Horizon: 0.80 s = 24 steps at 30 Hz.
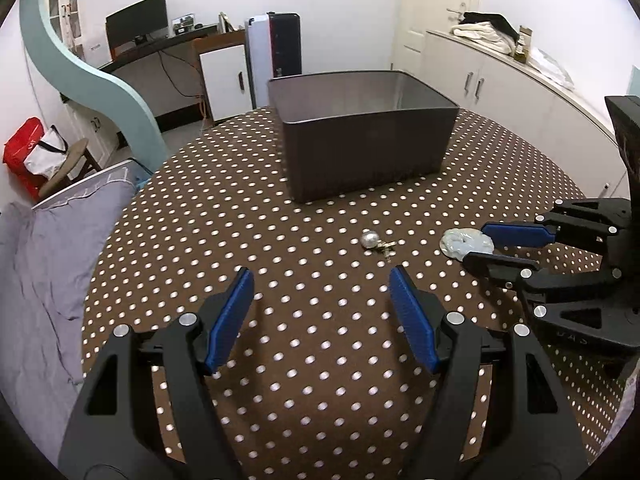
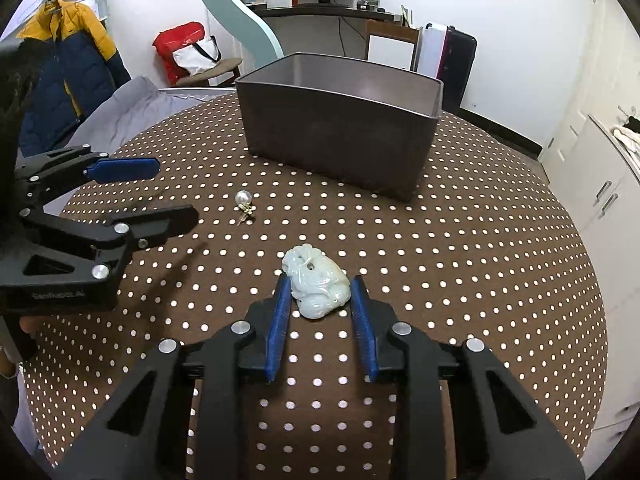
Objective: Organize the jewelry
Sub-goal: 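Grasp the white jade pendant with the right gripper, then grasp the silver bead charm with the left gripper while the right lifts the jade pendant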
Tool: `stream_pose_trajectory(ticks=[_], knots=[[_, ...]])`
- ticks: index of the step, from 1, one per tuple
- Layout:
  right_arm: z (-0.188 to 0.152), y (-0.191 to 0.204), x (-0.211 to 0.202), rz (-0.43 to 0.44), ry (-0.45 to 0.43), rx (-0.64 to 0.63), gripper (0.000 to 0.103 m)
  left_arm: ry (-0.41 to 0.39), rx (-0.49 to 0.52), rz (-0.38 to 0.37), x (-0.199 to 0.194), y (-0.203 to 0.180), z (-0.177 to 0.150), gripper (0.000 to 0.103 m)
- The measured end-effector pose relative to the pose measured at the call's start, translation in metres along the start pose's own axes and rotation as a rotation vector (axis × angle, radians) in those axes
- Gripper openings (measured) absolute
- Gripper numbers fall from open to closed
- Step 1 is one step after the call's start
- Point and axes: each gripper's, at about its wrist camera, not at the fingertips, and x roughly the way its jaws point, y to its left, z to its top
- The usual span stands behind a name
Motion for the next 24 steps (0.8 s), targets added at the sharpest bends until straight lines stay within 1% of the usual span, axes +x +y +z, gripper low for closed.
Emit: stream_pose_trajectory(ticks=[2, 3, 6, 11, 13, 14, 16, 18, 19, 20, 21, 24], knots=[[-0.002, -0.005, -0.002, -0.021, -0.005, 0.006, 0.028, 0.005, 0.000, -0.021, 0.003, -0.002, 0.002, 0.069], [-0.003, -0.009, -0.004, -0.023, -0.009, 0.018, 0.028, 0.009, -0.005, -0.042, 0.006, -0.004, 0.003, 0.069], [-0.006, -0.021, -0.010, -0.032, -0.022, 0.045, 0.028, 0.016, -0.011, -0.075, 0.013, -0.008, 0.008, 0.069], [-0.008, -0.034, -0.017, -0.028, -0.032, 0.069, 0.028, 0.035, 0.002, -0.091, 0.028, -0.018, 0.017, 0.069], [-0.010, -0.037, -0.018, -0.027, -0.037, 0.075, 0.028, 0.042, 0.015, -0.094, 0.032, -0.022, 0.020, 0.059], [-0.010, -0.038, -0.019, -0.026, -0.039, 0.078, 0.028, 0.052, 0.024, -0.094, 0.035, -0.024, 0.021, 0.048], [-0.010, -0.039, -0.020, -0.022, -0.044, 0.082, 0.028, 0.059, 0.044, -0.082, 0.038, -0.026, 0.023, 0.044], [-0.008, -0.040, -0.022, -0.020, -0.051, 0.085, 0.028, 0.059, 0.063, -0.073, 0.038, -0.027, 0.022, 0.035], [-0.007, -0.040, -0.023, -0.018, -0.056, 0.085, 0.028, 0.058, 0.071, -0.073, 0.037, -0.027, 0.022, 0.033], [-0.007, -0.039, -0.024, -0.019, -0.059, 0.085, 0.028, 0.056, 0.081, -0.073, 0.037, -0.027, 0.022, 0.024], [-0.006, -0.039, -0.025, -0.018, -0.062, 0.084, 0.028, 0.055, 0.088, -0.074, 0.036, -0.026, 0.022, 0.018], [-0.002, -0.039, -0.028, -0.013, -0.074, 0.082, 0.028, 0.050, 0.095, -0.075, 0.034, -0.024, 0.021, 0.017]])
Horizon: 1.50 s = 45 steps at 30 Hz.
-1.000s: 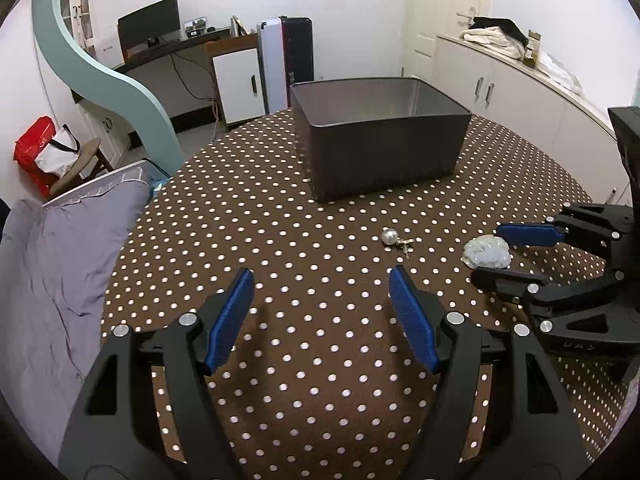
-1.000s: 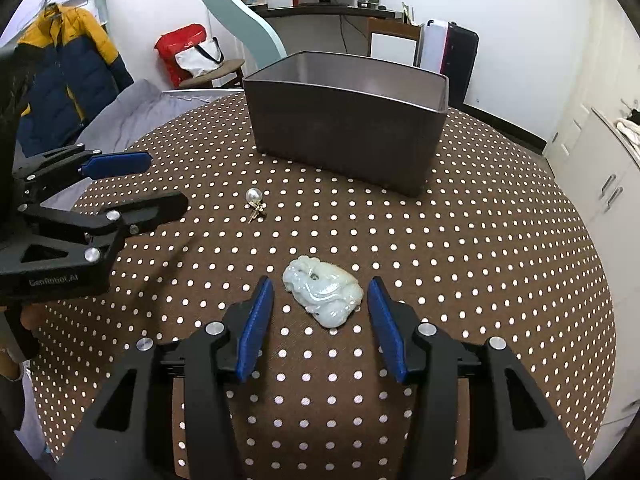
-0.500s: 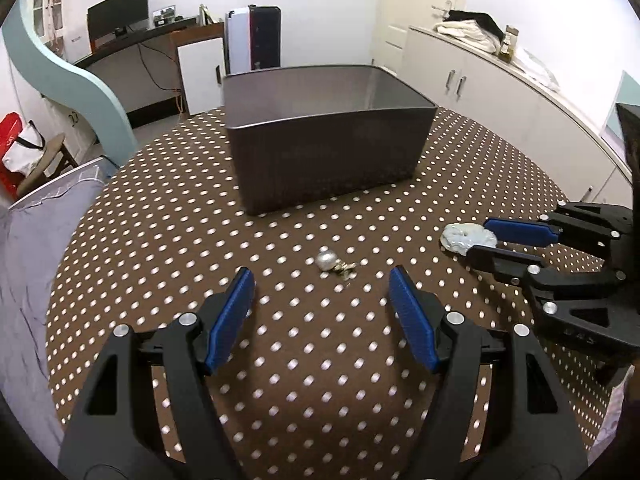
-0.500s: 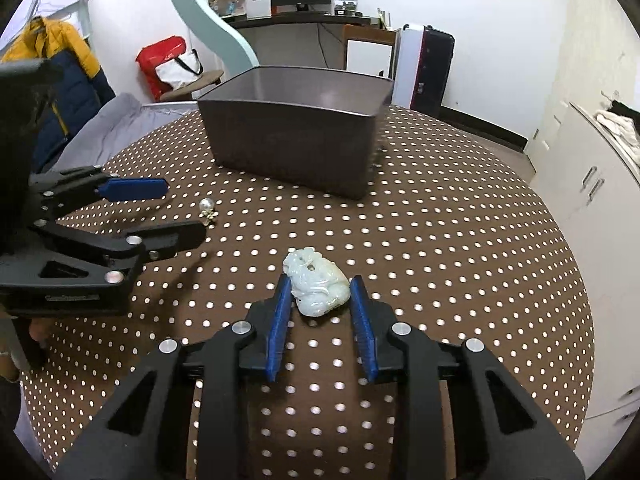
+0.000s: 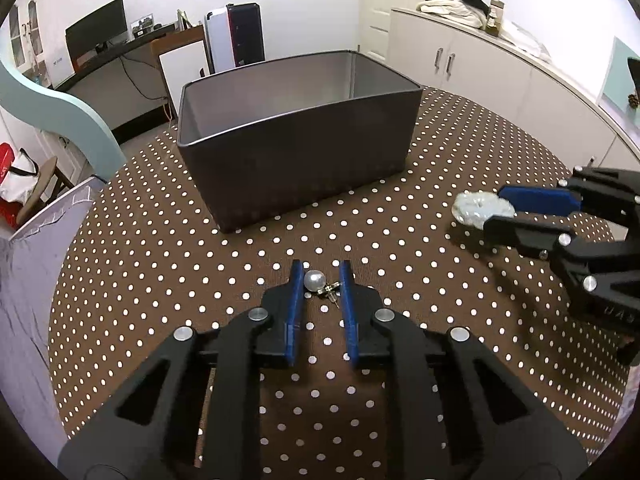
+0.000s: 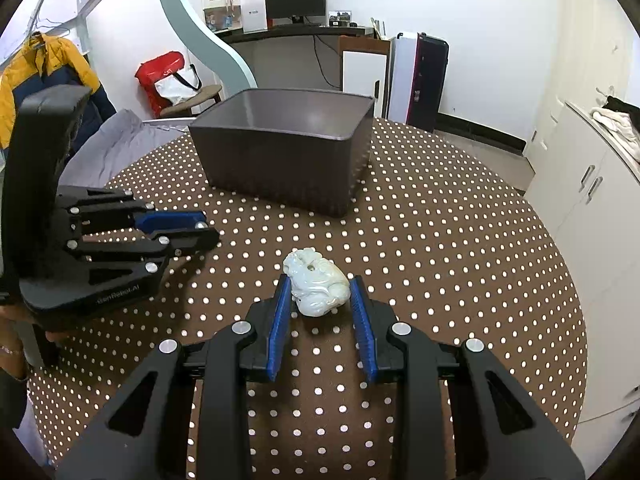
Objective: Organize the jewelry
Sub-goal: 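Grasp the silver bead charm with the left gripper while the right lifts the jade pendant, then lower both pieces into the box and open both grippers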
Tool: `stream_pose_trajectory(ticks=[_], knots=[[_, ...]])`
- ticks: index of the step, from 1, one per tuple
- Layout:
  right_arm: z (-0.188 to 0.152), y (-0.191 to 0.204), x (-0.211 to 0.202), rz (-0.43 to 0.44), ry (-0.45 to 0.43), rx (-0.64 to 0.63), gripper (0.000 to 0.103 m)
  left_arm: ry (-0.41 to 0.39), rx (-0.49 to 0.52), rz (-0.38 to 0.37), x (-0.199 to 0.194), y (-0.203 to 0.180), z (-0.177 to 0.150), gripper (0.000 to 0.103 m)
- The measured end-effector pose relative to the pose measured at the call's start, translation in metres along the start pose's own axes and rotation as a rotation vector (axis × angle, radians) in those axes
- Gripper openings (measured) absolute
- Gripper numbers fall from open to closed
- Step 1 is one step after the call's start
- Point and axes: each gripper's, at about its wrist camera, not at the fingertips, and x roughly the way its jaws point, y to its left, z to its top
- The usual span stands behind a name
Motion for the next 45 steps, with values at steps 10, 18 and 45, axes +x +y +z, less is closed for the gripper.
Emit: stream_pose_trajectory(ticks=[10, 18, 45], knots=[[0.020, 0.000, -0.014, 0.009, -0.046, 0.004, 0.028, -0.055, -0.033, -0.090, -0.026, 0.014, 0.008, 0.013], [0.045, -0.005, -0.025, 0.012, -0.114, 0.030, 0.028, -0.130, -0.069, -0.161, -0.049, 0.033, 0.056, 0.013], [0.113, 0.013, 0.044, 0.071, -0.052, 0.022, 0.028, -0.113, -0.173, -0.037, -0.022, 0.076, 0.090, 0.058]])
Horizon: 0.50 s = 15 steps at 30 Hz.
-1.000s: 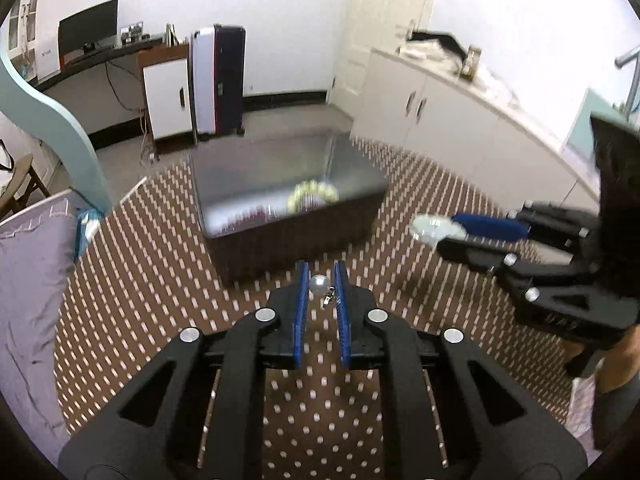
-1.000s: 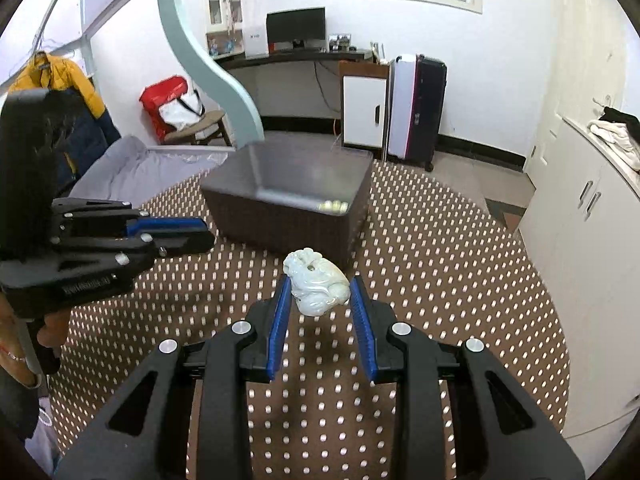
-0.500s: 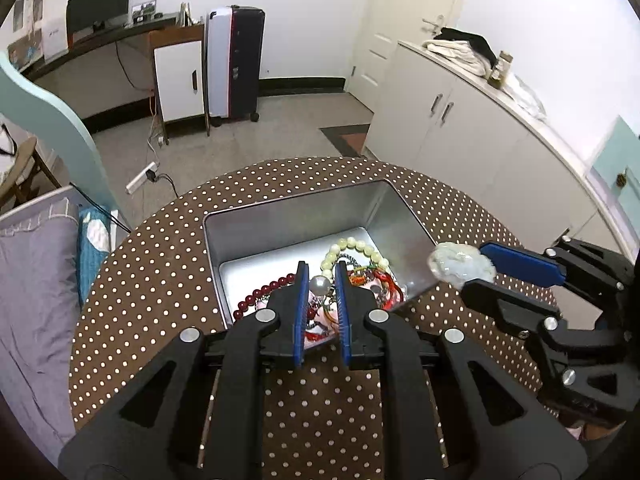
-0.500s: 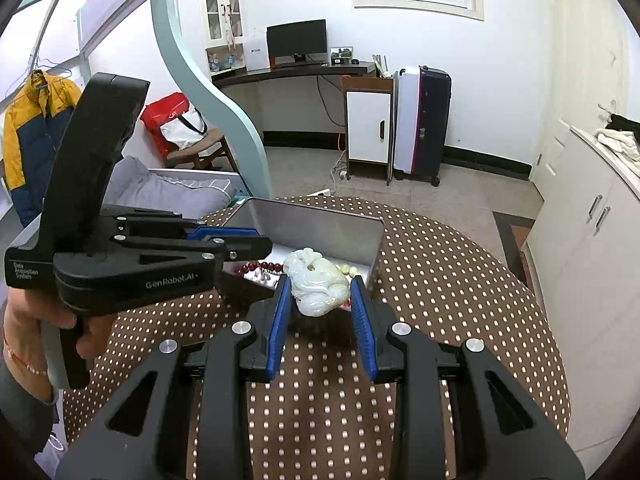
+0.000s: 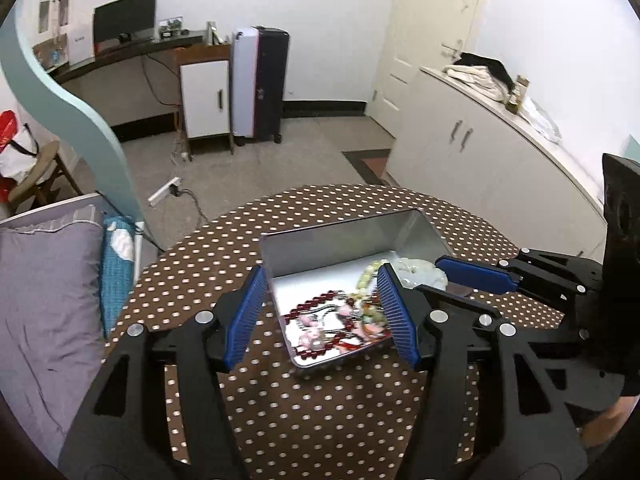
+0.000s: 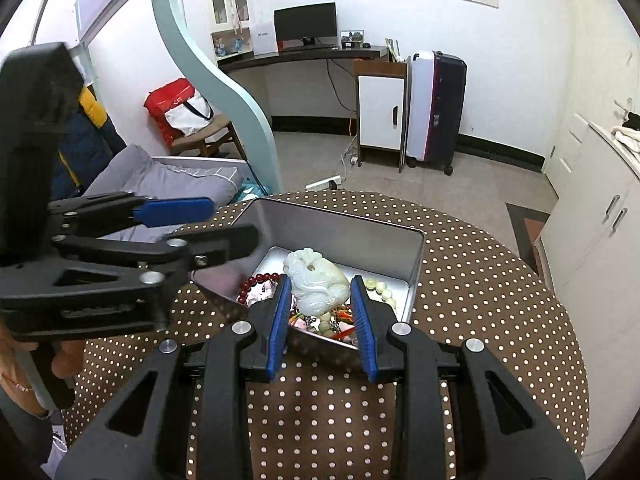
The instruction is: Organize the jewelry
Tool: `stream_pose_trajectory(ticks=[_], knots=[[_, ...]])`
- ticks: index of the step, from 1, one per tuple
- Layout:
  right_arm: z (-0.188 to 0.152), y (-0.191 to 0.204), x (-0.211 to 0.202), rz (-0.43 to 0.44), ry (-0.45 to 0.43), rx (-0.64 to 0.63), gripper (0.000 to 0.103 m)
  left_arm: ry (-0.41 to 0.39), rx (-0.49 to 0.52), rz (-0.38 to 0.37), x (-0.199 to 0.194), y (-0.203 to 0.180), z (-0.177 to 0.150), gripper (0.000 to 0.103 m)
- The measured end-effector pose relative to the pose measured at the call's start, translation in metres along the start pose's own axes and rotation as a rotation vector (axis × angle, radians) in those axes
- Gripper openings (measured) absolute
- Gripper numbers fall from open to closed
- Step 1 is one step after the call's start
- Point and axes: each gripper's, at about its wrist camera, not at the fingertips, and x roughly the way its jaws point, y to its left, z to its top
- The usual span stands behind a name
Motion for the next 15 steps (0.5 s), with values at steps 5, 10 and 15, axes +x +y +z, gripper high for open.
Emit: stream_pose_trajectory(ticks=[5, 10, 15], knots=[[0.001, 0.002, 0.014, 0.009, 0.033, 0.003, 0.028, 0.010, -0.021, 0.061, 0.001, 0.014, -0.006, 0.058], [0.004, 0.001, 0.026, 0.009, 0.059, 0.010, 0.028, 0.033, -0.043, 0.066, 0.004, 0.023, -0.014, 0.058], [0.004, 0.002, 0.027, 0.019, 0.063, 0.023, 0.028, 0.041, -0.046, 0.060, 0.004, 0.025, -0.017, 0.058]])
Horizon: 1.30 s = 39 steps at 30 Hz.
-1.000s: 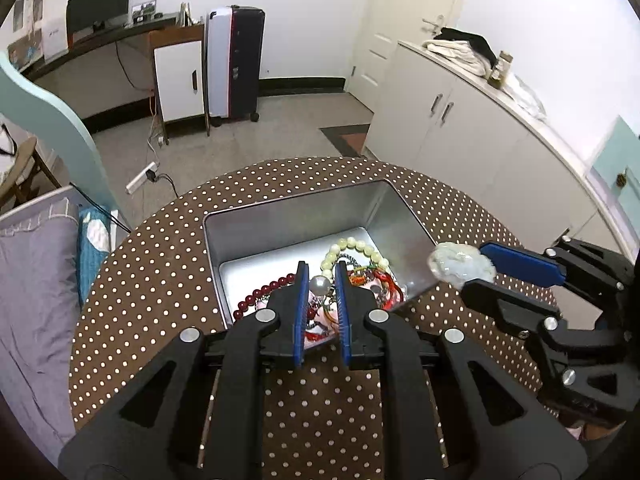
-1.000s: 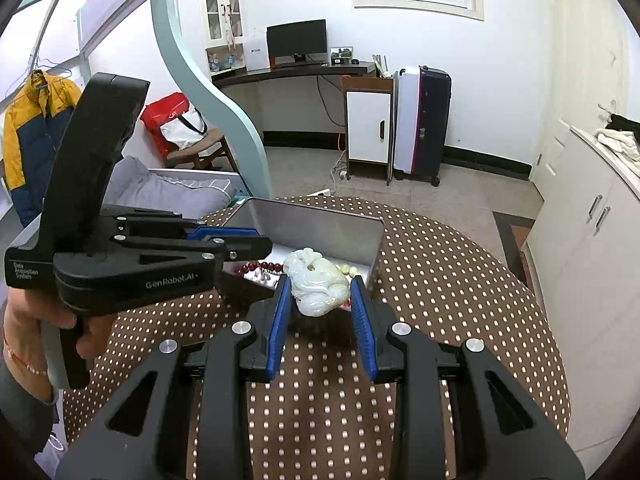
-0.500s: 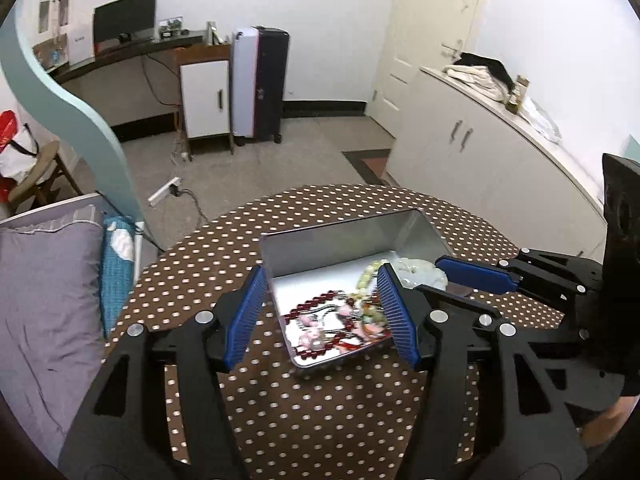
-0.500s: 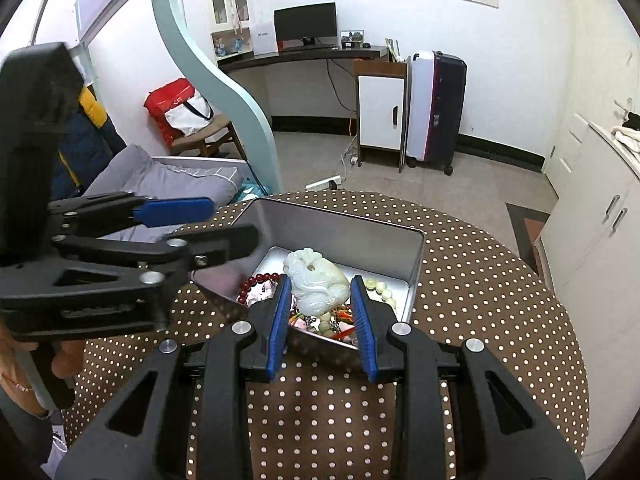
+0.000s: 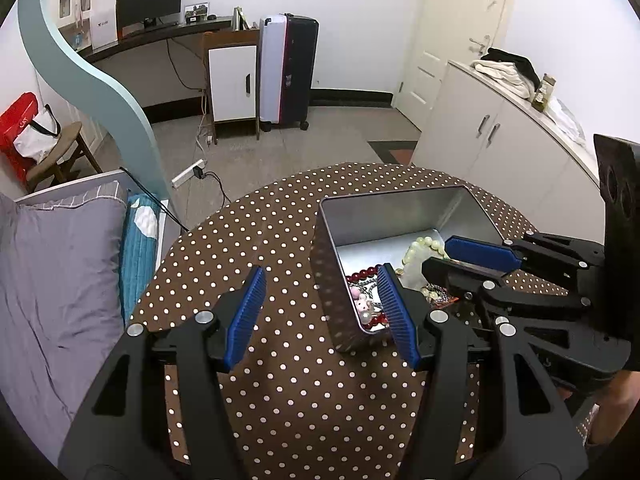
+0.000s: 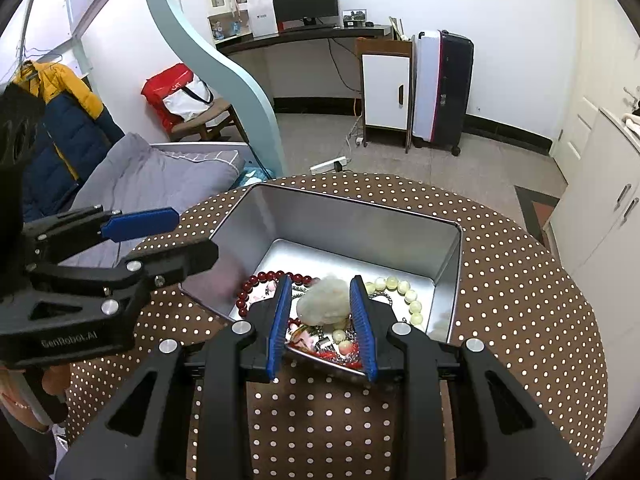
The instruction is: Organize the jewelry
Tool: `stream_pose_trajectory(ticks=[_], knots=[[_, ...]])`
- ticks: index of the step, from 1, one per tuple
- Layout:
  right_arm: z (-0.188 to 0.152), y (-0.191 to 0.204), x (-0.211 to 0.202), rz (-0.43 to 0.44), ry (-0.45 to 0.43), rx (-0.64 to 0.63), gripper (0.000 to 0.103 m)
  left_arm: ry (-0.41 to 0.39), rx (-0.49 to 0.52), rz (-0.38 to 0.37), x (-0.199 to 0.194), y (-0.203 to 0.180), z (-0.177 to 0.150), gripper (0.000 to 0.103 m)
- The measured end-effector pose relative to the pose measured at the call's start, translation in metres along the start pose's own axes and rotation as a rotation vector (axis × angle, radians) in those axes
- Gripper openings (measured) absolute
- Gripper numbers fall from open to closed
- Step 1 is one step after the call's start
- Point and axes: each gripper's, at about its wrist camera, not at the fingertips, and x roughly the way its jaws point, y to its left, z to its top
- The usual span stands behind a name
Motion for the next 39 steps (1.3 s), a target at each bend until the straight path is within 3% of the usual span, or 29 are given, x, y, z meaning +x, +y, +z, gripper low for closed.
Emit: stream_pose_trajectory(ticks=[9, 14, 16, 21, 24, 31, 39], knots=[[-0.013, -0.005, -0.054, -0.026, -0.111, 0.037, 0.031, -0.075, 0.014, 0.037, -0.036, -0.012, -0.010, 0.067], [-0.030, -0.002, -0.104, -0.075, -0.206, 0.045, 0.043, -0.188, 0.023, 0.088, -0.082, -0.026, -0.023, 0.074], [-0.040, 0.002, -0.122, -0.090, -0.240, 0.043, 0.054, -0.227, 0.039, 0.119, -0.099, -0.034, -0.029, 0.077], [-0.064, 0.013, -0.165, -0.135, -0.319, 0.055, 0.067, -0.286, 0.094, 0.181, -0.135, -0.055, -0.051, 0.088], [-0.078, 0.025, -0.189, -0.193, -0.359, 0.052, 0.078, -0.322, 0.117, 0.215, -0.155, -0.065, -0.064, 0.089], [-0.110, 0.061, -0.237, -0.248, -0.474, 0.015, 0.089, -0.417, 0.097, 0.213, -0.204, -0.080, -0.094, 0.091], [-0.141, 0.090, -0.271, -0.281, -0.582, 0.002, 0.094, -0.563, 0.030, 0.219, -0.262, -0.090, -0.131, 0.094]])
